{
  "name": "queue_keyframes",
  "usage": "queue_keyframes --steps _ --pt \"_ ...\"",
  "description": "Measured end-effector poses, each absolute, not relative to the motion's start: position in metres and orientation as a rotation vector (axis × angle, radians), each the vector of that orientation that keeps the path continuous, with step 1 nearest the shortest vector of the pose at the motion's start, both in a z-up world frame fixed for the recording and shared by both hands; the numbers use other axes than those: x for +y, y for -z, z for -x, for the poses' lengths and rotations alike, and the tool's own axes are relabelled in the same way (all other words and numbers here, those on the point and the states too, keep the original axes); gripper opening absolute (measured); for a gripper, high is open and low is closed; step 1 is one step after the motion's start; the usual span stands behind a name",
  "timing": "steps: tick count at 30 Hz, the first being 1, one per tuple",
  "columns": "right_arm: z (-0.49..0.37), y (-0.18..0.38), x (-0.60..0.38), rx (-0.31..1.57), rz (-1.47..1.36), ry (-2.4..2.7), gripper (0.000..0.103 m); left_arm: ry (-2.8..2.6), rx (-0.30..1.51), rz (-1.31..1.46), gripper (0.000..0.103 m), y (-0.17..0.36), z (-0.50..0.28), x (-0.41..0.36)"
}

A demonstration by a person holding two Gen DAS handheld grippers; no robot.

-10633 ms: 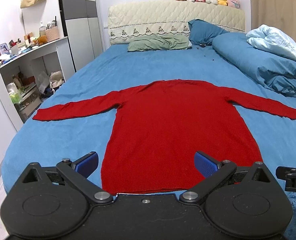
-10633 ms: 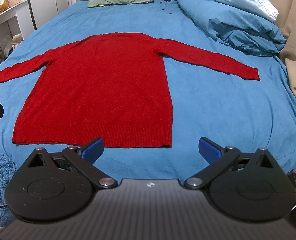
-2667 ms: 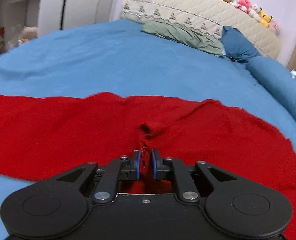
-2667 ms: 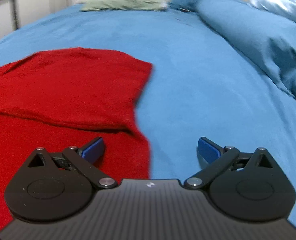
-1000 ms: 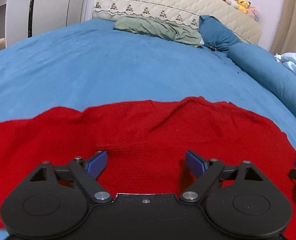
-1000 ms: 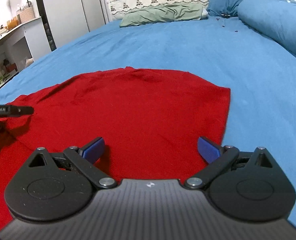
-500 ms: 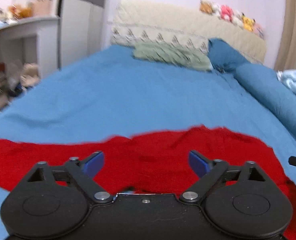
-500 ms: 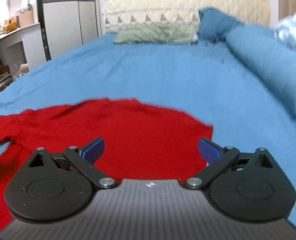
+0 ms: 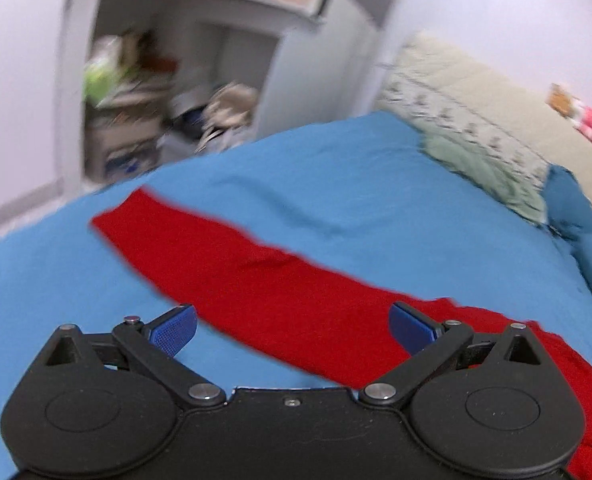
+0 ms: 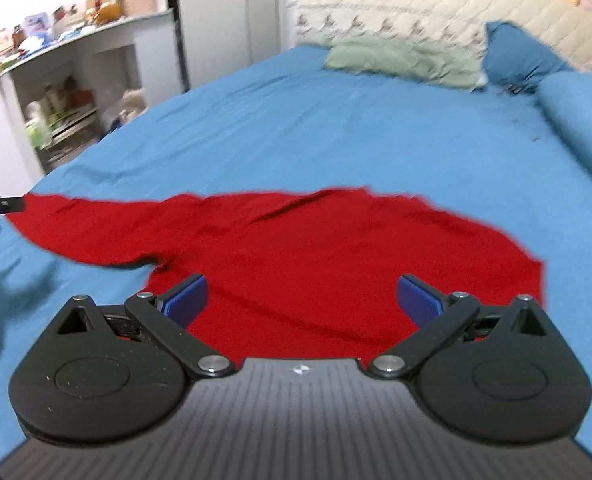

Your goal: Fold small clothes

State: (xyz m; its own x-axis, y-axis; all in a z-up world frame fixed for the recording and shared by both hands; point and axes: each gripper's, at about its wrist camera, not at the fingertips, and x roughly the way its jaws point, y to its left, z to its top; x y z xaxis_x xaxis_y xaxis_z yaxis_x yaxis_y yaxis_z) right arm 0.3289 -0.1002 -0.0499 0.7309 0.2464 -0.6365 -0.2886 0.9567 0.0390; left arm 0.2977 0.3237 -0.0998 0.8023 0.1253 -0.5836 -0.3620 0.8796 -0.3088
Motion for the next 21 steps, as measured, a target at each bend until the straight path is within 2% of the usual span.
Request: queue_keyframes --steps 4,10,12,14,15,17,21 --pt "-0.328 0.074 -0.075 0.743 0.051 -0.328 0.103 -0.334 0.590 0.483 0.101 0.129 -0.308 0.354" --pt "-0.335 0.101 -0.055 0.787 0.060 -0.333 0.103 -0.369 0.571 0.471 0.083 0.152 -0.331 0.379" --pt "-0.338 0.106 -0.055 0.796 0.054 -0.332 0.103 -0.383 0.569 0.447 0.073 0.152 -0.339 0.382" --pt "-0.340 0.110 -0.056 0.800 0.049 -0.333 0.103 -0.418 0.568 0.450 0.048 0.153 -0.345 0.390" --pt "-0.341 0.111 -0.057 0.802 0.048 -0.332 0.103 -0.436 0.569 0.459 0.040 0.153 -0.347 0.394" --pt "-0.342 0.114 -0.058 0.805 0.046 -0.327 0.103 -0.463 0.579 0.473 0.004 0.154 -0.350 0.402" --pt "-0.343 0.112 -0.065 0.798 0.030 -0.311 0.103 -0.455 0.571 0.443 0.004 0.137 -0.349 0.395"
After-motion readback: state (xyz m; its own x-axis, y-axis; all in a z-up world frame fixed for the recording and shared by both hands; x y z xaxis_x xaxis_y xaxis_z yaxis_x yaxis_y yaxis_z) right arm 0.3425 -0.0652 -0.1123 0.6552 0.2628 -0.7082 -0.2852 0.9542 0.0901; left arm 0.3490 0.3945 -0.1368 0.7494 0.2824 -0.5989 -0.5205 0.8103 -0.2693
